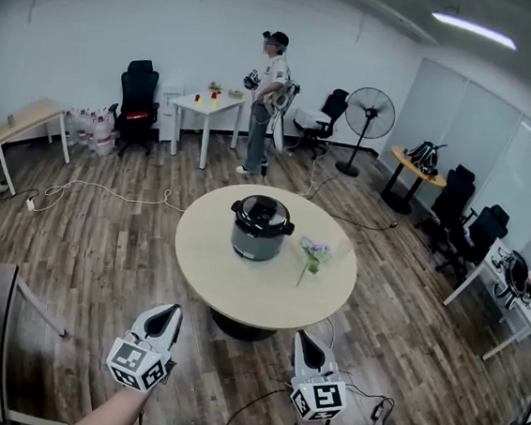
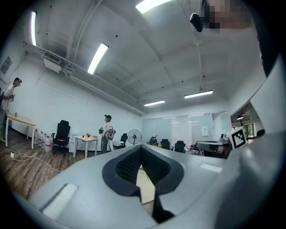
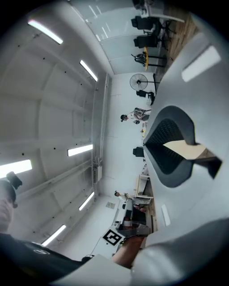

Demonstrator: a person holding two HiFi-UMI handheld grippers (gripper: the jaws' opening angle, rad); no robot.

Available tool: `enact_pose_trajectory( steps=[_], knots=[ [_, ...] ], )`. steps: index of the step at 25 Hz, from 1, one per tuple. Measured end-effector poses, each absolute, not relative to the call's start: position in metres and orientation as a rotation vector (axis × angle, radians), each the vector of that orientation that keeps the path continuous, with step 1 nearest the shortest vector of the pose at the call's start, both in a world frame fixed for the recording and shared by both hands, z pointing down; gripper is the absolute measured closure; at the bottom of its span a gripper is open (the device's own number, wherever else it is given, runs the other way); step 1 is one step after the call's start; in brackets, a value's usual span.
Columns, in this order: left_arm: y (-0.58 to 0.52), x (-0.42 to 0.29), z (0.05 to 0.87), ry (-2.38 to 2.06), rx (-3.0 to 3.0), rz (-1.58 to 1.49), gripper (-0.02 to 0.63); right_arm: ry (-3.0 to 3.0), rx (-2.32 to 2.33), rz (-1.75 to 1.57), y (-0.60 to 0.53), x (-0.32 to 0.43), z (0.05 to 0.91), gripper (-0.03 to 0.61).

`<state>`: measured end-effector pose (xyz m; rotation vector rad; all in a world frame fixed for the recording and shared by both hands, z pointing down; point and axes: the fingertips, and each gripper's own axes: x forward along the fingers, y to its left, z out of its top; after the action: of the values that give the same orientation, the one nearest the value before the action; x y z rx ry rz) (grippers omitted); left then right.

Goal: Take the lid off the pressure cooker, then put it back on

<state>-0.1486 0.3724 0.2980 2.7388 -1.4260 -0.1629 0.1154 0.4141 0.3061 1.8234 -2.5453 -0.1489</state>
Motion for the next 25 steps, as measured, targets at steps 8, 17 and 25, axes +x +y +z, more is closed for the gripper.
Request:
enact_pose_trajectory(
  steps=[8,17,25],
  knots=[
    [0.376,-0.149,0.304,-1.440,2.721,-0.166,0.614,-2.700,1.839,-0.051,0.410,0.115,0.299,0.036],
    [0.374,-0.111,0.328,-1.307,2.842,-0.044,0.025,-2.712,1.760,-0.053,0.409,0.117,0.295,0.037],
    [0.356,-0.076,0.350,-1.351,2.805,-0.014,0.026,-2.761,1.710,-0.049,0.396,0.154,0.306,0.038]
  ],
)
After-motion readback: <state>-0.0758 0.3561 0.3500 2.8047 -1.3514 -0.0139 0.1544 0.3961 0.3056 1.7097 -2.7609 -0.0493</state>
